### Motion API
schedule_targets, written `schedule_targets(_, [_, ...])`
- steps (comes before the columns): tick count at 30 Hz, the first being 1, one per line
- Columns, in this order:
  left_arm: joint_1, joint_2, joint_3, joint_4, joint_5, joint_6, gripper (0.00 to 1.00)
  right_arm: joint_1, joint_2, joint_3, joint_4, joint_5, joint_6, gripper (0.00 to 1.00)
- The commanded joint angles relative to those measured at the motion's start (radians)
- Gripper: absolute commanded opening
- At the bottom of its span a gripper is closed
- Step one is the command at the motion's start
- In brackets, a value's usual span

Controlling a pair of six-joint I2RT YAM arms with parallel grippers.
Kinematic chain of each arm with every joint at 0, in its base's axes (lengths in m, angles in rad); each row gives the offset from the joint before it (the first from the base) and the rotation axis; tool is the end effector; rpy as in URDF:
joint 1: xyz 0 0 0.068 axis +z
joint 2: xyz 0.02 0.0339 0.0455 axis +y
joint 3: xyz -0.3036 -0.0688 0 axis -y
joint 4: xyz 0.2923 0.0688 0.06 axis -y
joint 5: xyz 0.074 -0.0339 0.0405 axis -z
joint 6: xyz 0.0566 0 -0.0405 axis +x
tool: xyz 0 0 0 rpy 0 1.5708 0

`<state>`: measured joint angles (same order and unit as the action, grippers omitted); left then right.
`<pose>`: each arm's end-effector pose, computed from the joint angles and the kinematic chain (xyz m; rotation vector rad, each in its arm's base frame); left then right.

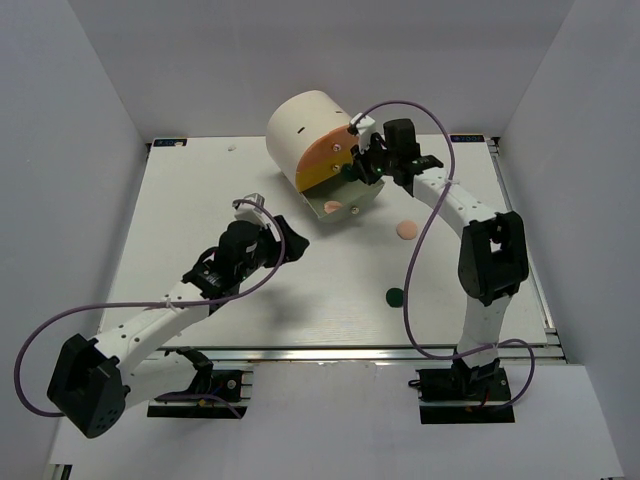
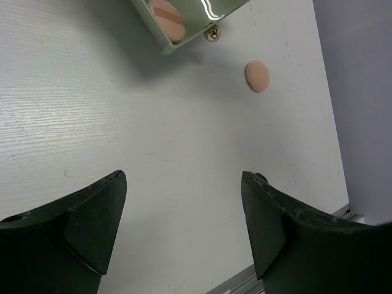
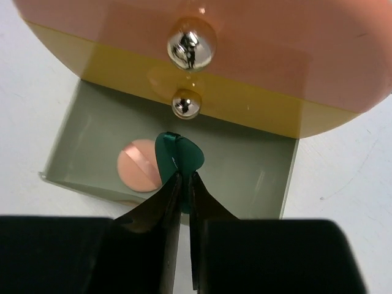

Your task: Organize the makeup

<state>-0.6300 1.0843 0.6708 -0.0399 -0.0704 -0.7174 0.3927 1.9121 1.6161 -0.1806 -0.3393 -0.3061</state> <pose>0.2343 -0.1659 0.2622 -0.1387 2.1078 -0.7655 0.4842 0.2209 0.3133 -0.8941 1.8352 0.4010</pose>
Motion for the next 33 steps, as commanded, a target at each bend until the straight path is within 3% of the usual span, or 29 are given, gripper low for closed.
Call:
schedule_targets(1, [0.003, -0.046, -0.010, -0.029, -0.032, -0.005, 0.85, 0.000, 0.022, 0.025, 0.052, 0.054, -0.004, 0.14])
schedule_targets(5, [0.001, -0.055, -0.017, -0.025, -0.035, -0.013, 0.85, 0.003, 0.045, 0.021, 0.064, 0.074, -0.036, 0.27])
schedule_targets(9, [0.001, -0.050, -0.016, -0.023, -0.031, -0.014, 0.85, 0.012, 0.054, 0.021, 0.070, 0.086, -0.059, 0.47])
schedule_targets(15, [0.001, -0.081, -0.033, -0.023, -0.039, -0.027, 0.86, 0.015, 0.013, 0.002, 0.024, 0.056, -0.094, 0.59])
schedule_targets(20, [0.003, -0.096, -0.050, -0.006, -0.040, -0.040, 0.89, 0.006, -0.091, -0.064, -0.045, -0.038, -0.189, 0.65])
schedule_targets(25, [0.001, -0.096, -0.057, 0.012, -0.031, -0.047, 0.91, -0.034, -0.194, -0.165, -0.068, -0.084, -0.171, 0.65])
schedule_targets(33, [0.003, -0.083, -0.068, 0.029, -0.008, -0.056, 0.91, -0.212, -0.242, -0.257, -0.095, -0.129, -0.088, 0.63])
